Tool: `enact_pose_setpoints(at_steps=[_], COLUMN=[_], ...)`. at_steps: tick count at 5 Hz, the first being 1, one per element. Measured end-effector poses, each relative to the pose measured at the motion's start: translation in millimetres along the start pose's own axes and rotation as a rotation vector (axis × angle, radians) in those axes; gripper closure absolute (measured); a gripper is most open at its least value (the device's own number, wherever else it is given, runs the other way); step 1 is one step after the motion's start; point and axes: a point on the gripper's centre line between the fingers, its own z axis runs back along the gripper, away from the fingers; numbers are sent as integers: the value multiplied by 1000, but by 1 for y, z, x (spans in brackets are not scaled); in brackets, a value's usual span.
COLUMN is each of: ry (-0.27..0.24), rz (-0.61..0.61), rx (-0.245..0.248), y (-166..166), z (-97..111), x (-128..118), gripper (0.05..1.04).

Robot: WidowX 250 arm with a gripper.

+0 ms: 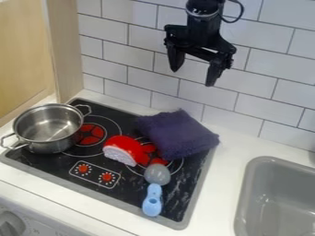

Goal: Moving the purple object to the right

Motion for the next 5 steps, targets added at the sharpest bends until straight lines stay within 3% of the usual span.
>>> enact_pose_setpoints(at_steps=[2,3,5], ry=[102,120,225], rz=[-2,-15,-61], rx=[32,17,9], y=[2,-1,-5], z=[-25,-37,-72], x=[-21,-23,-40], gripper=[84,84,84])
